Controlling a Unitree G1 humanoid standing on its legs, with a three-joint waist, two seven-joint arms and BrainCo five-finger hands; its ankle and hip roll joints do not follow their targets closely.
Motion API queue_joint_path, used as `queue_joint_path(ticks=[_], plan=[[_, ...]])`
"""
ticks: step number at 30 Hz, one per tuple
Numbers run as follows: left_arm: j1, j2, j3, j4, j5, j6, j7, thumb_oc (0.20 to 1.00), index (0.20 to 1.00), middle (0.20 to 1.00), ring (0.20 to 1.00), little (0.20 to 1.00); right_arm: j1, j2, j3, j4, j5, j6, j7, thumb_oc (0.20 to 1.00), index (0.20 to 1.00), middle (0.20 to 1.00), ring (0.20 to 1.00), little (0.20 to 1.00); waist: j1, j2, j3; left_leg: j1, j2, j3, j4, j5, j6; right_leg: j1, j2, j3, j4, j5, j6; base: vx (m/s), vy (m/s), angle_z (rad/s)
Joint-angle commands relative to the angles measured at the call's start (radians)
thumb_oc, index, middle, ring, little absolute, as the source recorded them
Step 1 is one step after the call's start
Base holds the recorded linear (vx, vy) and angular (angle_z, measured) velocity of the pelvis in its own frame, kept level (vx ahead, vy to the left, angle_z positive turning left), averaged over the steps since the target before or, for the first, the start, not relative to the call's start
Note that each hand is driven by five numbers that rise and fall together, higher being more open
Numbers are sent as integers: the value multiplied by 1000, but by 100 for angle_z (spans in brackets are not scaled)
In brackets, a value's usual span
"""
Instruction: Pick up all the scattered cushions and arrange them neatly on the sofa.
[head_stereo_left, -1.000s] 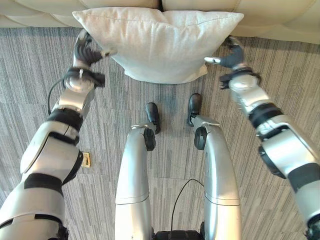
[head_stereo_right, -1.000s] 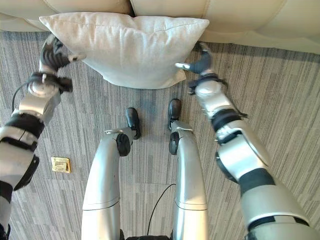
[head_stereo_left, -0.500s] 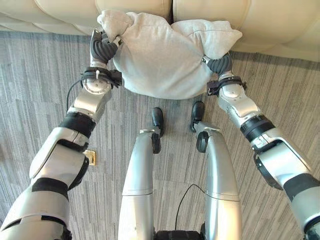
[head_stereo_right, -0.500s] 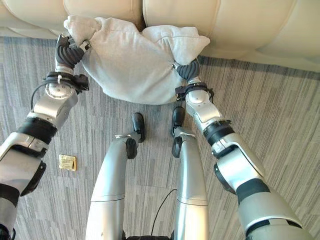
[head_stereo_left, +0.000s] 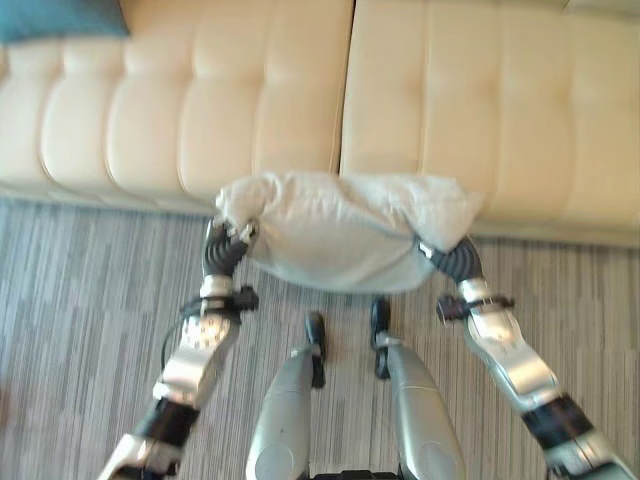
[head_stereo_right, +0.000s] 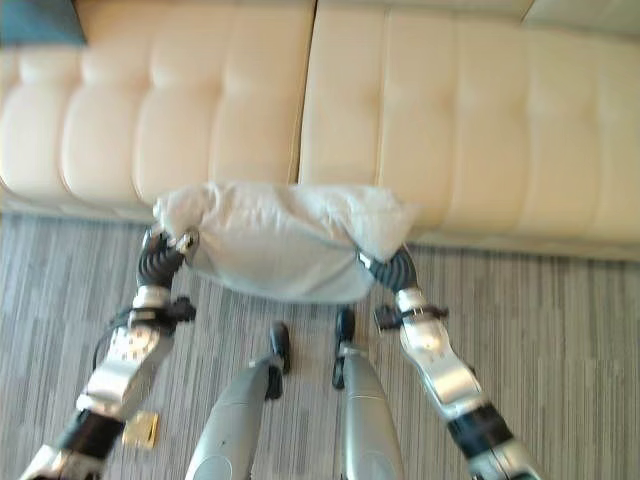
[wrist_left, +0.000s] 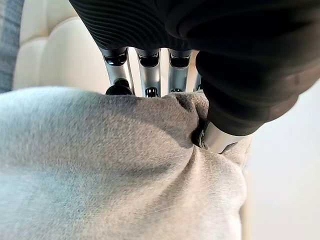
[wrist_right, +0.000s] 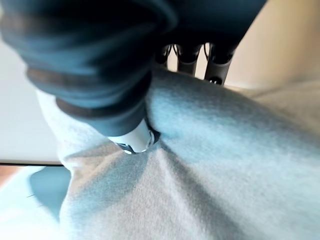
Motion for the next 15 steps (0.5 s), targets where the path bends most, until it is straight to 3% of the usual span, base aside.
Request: queue_joint_path(ticks=[1, 2, 3, 6, 15], plan=[[51, 2, -7, -137, 49, -62, -89, 200, 200, 200, 200, 200, 2, 6, -7, -204, -24, -132, 114, 200, 200, 200, 200, 200, -29, -4, -140, 110, 17, -18, -117, -1, -61, 165, -28, -14, -83, -51, 95, 145, 44, -4], [51, 2, -7, -138, 49, -62, -89, 200, 200, 200, 200, 200, 2, 6, -7, -204, -24, -132, 115, 200, 200, 200, 200, 200, -29, -4, -141, 110, 17, -18, -119, 0, -61, 165, -28, -14, -84, -51, 95, 281, 99, -9], [107, 23, 8, -176, 71, -56, -100, 200, 200, 200, 200, 200, 25, -7, -17, -253, -11, -129, 140, 200, 200, 200, 200, 200, -34, -10, -192, 184, 13, -1, -159, -6, -57, 232, -18, -10, -124, -44, 106, 215, 72, -9], [127, 33, 14, -184, 81, -54, -101, 200, 200, 200, 200, 200, 24, -13, -10, -260, -12, -125, 147, 200, 200, 200, 200, 200, -29, -15, -215, 226, 10, 3, -178, -11, -53, 269, -16, 0, -145, -41, 110, 177, 75, -21], [139, 53, 18, -199, 85, -43, -81, 200, 200, 200, 200, 200, -33, -1, 43, -239, 6, -107, 145, 200, 200, 200, 200, 200, -1, -35, -229, 275, 2, 20, -154, -62, -22, 309, -22, 41, -122, -34, 139, 104, 94, -14]])
